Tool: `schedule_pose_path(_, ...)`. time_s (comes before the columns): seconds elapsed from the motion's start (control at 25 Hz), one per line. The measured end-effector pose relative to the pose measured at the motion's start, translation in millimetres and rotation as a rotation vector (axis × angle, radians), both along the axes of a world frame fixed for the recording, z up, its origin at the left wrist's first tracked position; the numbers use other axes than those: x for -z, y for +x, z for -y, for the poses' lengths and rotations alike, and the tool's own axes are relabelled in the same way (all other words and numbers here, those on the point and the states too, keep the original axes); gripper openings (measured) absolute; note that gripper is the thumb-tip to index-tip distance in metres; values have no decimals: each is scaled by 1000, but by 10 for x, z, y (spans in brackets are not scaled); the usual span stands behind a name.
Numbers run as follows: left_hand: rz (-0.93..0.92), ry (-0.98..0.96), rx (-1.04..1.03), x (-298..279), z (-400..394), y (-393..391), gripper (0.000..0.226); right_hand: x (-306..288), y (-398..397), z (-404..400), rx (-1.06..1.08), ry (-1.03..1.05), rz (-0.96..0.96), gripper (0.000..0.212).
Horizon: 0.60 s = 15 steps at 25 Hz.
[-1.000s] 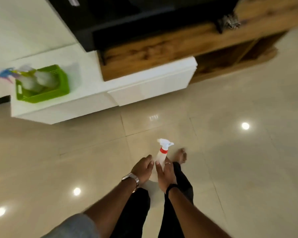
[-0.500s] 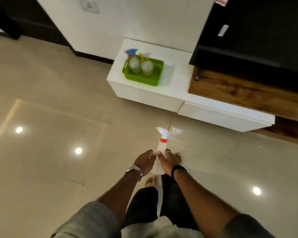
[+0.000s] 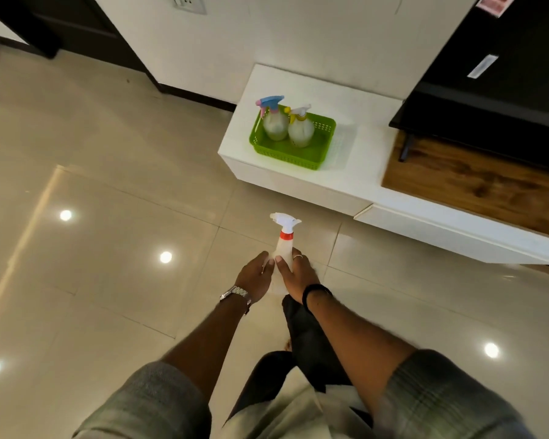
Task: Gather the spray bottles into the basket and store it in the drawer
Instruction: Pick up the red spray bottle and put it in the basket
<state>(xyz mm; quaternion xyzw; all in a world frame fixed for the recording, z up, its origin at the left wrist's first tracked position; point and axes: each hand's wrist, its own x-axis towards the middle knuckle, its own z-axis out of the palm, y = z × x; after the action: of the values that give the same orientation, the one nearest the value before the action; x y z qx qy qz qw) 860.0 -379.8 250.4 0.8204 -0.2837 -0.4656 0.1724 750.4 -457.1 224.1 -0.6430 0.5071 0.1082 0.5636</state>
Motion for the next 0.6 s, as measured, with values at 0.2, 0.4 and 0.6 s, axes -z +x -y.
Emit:
schedule_pose_path(0.2, 67, 4, 90, 238, 861, 516, 37, 257, 431, 792, 47, -10, 33, 60)
schedule_pose_path(0.4, 97, -79, 191, 524, 1851, 1045, 47, 498, 898, 1664, 231, -148, 103, 51)
schedule_pose_path(0.6, 88, -285, 248, 723, 2619, 1455, 55, 673, 1256, 2322, 325, -397, 190, 47)
